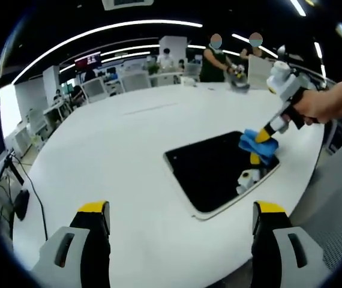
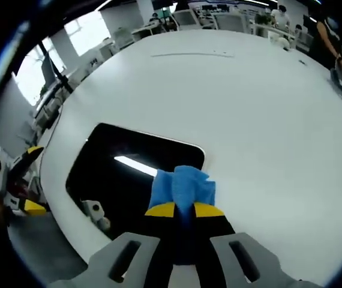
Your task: Wipe the mirror surface with the cleaning cloth until all visible marks leave the cleaned area.
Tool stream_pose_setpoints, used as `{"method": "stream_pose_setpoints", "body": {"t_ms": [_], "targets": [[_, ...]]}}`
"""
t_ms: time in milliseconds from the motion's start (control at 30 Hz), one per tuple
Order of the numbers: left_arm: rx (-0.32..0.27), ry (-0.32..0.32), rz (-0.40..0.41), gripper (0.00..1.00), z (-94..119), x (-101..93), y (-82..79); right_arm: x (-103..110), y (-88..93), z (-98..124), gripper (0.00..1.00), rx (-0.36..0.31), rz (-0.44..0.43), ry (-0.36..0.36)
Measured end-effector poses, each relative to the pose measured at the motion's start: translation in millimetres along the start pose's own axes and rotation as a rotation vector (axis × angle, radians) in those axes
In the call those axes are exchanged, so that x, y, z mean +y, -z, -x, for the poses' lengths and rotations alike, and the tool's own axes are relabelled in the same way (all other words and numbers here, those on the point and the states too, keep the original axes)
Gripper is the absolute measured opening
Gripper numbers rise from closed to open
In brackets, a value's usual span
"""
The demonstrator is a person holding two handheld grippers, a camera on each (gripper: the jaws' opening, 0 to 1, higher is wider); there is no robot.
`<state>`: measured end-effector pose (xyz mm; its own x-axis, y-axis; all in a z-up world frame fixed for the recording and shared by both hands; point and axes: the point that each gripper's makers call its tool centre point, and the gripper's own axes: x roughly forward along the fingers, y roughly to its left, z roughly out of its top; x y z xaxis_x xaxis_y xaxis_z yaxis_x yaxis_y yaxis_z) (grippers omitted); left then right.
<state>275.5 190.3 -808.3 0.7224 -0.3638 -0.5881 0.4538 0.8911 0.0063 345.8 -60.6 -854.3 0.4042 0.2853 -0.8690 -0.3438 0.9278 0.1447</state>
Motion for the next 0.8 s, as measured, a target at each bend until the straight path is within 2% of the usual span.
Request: {"method": "stream_pose_setpoints", "body": {"t_ms": [133, 233, 300, 367, 500, 600, 700, 800], "targets": [[-0.009, 0.044, 0.014, 0.99, -1, -10.7, -2.0, 1, 0.7, 1, 0.04, 0.002, -0.027, 0.014], [-0.008, 0.051, 0.039, 0.99, 1, -12.5, -1.2, 1, 1.6, 2, 0.04, -0.001, 0.040, 0.028], [-0.004, 0.038, -0.002, 0.99, 0, -11.3, -3.5, 1, 1.7, 2, 0.04, 0.027, -0.025, 0.039], [-0.014, 0.097, -0.025, 0.99, -1, -24.8, -6.0, 0, 1.3, 1, 0.04, 0.039, -0.078, 0.050], [0.013, 0.096, -0.029, 0.99, -2, -22.9, -1.8, 4, 6.3, 3, 0.04, 0.036, -0.052, 0.073], [0.008, 0.109, -0.023, 0.99, -3, -25.1, -2.4, 7, 11.2, 5, 0.04, 0.043, -0.018, 0.086], [0.000, 0.090, 0.005, 0.99, -1, -18.2, -1.9, 8, 16.2, 7, 0.04, 0.063, -0.037, 0.079], [-0.002, 0.092, 0.012, 0.99, -1, -18.3, -2.2, 10, 17.6, 7, 0.04, 0.064, -0.017, 0.082]]}}
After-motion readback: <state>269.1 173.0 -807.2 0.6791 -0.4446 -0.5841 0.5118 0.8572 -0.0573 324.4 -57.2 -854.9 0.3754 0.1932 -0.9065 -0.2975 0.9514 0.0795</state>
